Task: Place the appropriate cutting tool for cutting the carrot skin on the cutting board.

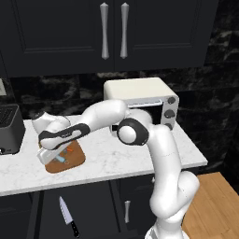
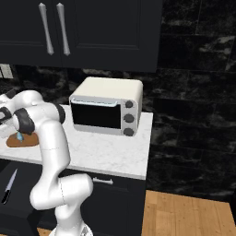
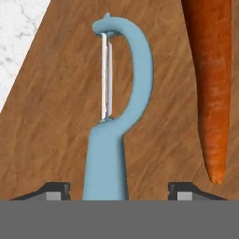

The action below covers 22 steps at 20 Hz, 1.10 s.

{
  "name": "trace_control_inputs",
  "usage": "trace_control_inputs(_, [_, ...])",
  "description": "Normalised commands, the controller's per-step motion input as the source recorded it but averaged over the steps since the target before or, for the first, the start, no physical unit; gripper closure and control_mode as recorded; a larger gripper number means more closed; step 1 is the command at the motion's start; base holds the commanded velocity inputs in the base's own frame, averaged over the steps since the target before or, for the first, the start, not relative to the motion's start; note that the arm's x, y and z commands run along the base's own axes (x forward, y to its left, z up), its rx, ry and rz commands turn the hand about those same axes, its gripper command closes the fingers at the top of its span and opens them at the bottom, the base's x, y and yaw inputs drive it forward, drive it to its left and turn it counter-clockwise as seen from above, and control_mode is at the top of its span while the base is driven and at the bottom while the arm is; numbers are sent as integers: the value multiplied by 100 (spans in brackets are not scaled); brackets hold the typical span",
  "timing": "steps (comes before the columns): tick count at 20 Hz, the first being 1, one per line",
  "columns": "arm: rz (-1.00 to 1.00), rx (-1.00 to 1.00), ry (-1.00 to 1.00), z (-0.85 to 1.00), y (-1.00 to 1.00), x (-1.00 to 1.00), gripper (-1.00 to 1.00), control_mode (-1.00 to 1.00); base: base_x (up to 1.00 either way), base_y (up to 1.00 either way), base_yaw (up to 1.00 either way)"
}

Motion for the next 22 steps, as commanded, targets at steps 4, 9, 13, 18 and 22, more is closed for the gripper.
trace_control_inputs(4, [0,0,0,24,0,0,-100,-100,0,0,0])
trace_control_inputs(9, [0,3,0,73,-42,-39,-100,-100,0,0,0])
trace_control_inputs(13, [0,6,0,50,-77,-69,-100,-100,0,0,0])
trace_control_inputs(18, [-6,9,-12,6,-92,-100,-100,-100,0,0,0])
trace_control_inputs(22, [-6,11,-23,0,-100,-100,-100,-100,0,0,0])
